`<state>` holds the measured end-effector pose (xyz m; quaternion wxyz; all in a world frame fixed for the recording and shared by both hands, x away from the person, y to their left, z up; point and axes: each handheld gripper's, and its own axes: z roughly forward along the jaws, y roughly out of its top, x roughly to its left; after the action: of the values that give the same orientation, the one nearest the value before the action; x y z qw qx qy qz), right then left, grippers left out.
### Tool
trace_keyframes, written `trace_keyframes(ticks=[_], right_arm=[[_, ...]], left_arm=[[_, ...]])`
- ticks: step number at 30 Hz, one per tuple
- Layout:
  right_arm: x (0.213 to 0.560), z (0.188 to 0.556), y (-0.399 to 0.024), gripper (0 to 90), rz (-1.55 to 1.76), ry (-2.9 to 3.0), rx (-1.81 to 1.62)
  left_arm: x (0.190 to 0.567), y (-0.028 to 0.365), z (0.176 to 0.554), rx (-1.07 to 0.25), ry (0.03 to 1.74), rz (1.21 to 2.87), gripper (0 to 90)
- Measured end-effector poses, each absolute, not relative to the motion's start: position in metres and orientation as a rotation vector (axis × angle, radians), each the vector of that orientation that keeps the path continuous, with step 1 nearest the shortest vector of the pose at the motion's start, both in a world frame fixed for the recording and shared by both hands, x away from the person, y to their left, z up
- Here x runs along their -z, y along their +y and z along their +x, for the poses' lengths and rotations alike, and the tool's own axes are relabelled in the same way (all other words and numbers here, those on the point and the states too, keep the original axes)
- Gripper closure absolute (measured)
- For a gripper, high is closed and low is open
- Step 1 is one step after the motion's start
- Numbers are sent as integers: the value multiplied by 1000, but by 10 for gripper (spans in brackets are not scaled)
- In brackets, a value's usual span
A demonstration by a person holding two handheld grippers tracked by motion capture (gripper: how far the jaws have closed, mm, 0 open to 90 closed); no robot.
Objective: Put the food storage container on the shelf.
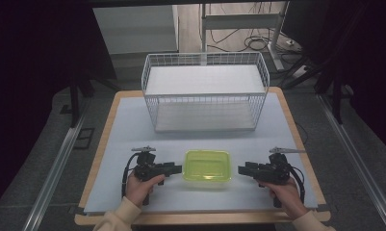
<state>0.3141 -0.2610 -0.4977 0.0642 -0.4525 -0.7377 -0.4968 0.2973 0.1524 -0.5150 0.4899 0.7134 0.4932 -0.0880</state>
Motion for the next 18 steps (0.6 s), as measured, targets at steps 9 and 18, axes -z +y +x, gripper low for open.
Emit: trace_keyframes(ticks=[9,18], right_arm=[[505,331,-245,469,-1393,-2170,1453],[511,337,-237,524,-1404,-2139,1406]], left_arm=[[518,145,309,247,1196,1725,531],[524,142,316,291,1203,1713,585]])
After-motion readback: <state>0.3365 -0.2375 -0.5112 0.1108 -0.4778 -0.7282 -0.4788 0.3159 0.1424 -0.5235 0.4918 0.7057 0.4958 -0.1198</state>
